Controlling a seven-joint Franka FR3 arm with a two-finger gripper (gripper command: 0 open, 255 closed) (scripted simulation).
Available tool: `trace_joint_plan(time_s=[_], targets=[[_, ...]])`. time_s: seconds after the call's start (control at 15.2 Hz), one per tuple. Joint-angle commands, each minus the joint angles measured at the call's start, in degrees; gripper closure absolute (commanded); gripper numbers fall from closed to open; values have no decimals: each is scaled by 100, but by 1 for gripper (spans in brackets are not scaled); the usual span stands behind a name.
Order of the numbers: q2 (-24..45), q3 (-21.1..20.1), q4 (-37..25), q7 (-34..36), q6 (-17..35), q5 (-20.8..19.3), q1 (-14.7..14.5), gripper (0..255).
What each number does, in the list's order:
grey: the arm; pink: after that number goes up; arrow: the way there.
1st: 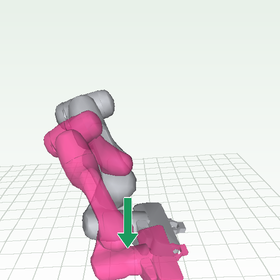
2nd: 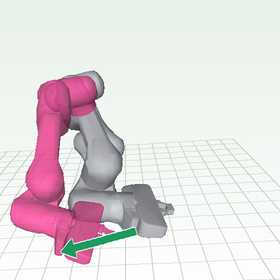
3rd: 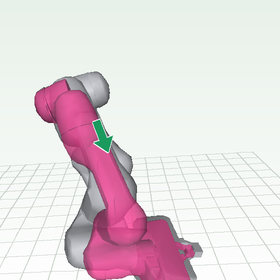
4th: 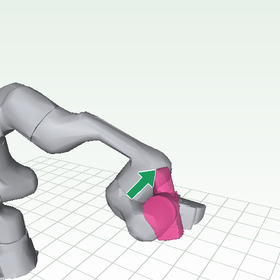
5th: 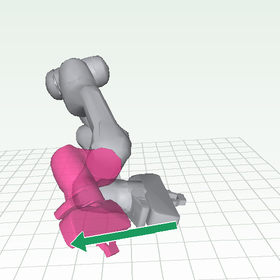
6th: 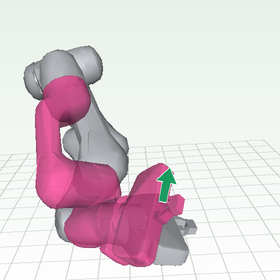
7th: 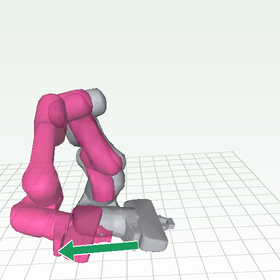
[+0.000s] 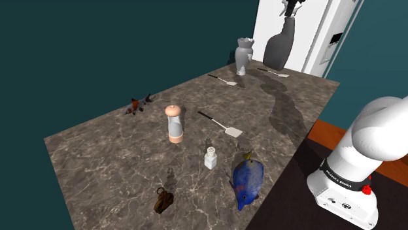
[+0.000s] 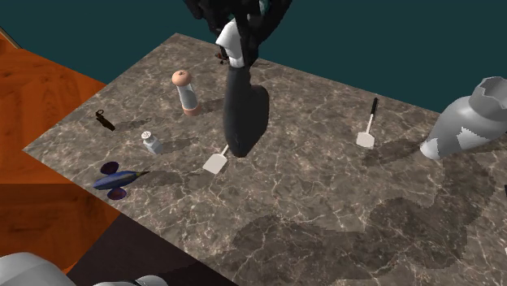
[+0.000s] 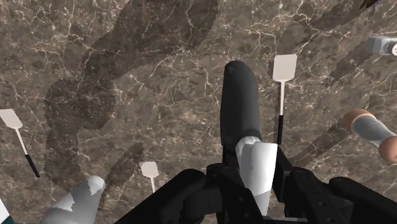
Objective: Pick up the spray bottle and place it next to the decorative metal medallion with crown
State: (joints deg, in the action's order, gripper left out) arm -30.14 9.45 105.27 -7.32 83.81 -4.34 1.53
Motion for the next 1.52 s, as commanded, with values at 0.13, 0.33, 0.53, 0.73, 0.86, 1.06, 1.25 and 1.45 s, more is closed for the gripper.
trace_joint_plan(time_s=[0.13,0.33,0.53,0.73,0.86,1.06,1.25,1.45], targets=[[-231,-479,171,574,-87,141,-105,255],[-353,-832,266,996,-128,272,-188,255],[-420,-1187,305,1417,-163,416,-272,255],[-433,-1546,288,1840,-193,566,-353,255],[-411,-1788,245,2124,-208,663,-405,255],[-331,-2156,134,2555,-226,801,-477,255],[-195,-2532,-34,2992,-238,919,-540,255],[-1,-2923,-261,3441,-247,1008,-590,255]])
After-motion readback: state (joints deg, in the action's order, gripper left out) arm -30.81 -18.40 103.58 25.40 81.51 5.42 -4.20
